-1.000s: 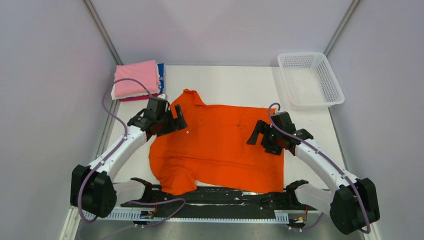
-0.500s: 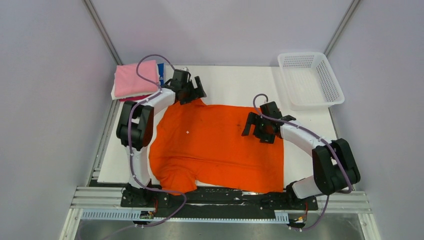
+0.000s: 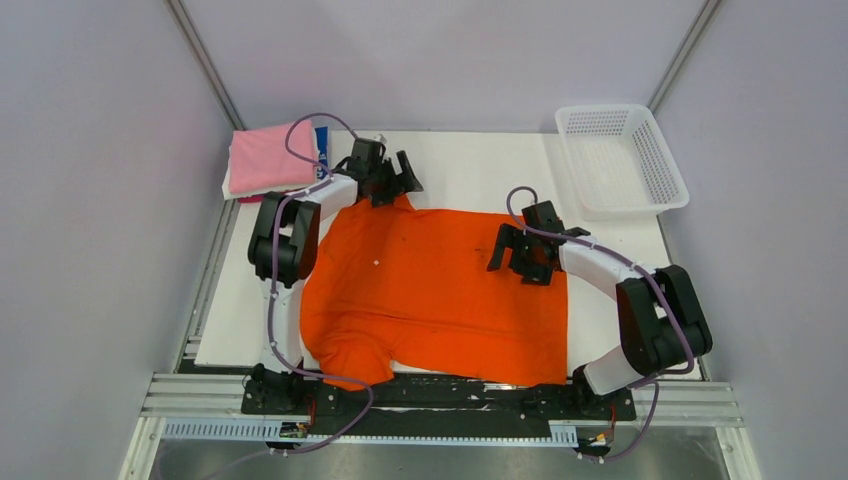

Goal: Fold and stack the t-shirts
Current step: Flatten out the tshirt

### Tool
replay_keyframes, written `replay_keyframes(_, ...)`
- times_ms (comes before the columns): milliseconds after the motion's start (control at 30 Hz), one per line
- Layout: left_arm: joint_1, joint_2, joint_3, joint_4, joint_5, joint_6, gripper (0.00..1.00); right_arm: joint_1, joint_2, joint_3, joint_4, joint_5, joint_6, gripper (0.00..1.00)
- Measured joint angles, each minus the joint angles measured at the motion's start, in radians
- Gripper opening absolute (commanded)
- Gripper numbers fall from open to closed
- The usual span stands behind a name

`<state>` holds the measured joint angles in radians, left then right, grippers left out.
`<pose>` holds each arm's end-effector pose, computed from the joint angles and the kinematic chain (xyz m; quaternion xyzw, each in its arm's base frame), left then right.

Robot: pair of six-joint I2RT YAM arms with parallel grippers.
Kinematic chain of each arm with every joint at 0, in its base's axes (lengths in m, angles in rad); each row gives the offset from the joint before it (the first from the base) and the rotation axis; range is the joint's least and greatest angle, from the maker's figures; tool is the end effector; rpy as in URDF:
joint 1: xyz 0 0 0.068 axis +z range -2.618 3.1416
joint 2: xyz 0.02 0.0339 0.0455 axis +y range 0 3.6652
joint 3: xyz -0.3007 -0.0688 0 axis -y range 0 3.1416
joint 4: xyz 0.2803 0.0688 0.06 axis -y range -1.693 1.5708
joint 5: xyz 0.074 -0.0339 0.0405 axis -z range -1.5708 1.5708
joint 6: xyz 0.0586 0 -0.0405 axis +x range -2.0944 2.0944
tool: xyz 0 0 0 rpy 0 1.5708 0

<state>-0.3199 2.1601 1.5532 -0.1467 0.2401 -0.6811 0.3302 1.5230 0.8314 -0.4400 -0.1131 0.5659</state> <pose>0.5149 -0.1853 0.1633 -0.1168 0.9048 -0.2857 0.2933 0.2968 0.1087 0.1616 0.1023 0.9691 0.1439 0.1721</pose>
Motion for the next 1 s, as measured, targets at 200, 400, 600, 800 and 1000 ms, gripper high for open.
replay_keyframes(200, 0.0, 0.033, 0.006, 0.105, 0.09, -0.068, 1.0, -0.004, 0.005, 0.0, 0.012, 0.0, -0.003, 1.0)
replay_keyframes(400, -0.018, 0.104, 0.063, 0.208, 0.147, -0.165, 1.0, -0.005, 0.011, 0.004, 0.019, 0.0, -0.004, 1.0)
replay_keyframes(600, -0.056, 0.208, 0.212, 0.225, 0.119, -0.212, 1.0, -0.006, 0.012, 0.006, 0.025, 0.0, -0.004, 1.0)
replay_keyframes(800, -0.075, 0.294, 0.422, 0.125, 0.024, -0.204, 1.0, -0.006, 0.011, 0.005, 0.028, 0.0, -0.003, 1.0)
replay_keyframes(1000, -0.075, 0.278, 0.564, -0.034, -0.076, -0.092, 1.0, -0.006, -0.03, 0.0, 0.024, 0.013, 0.0, 1.0)
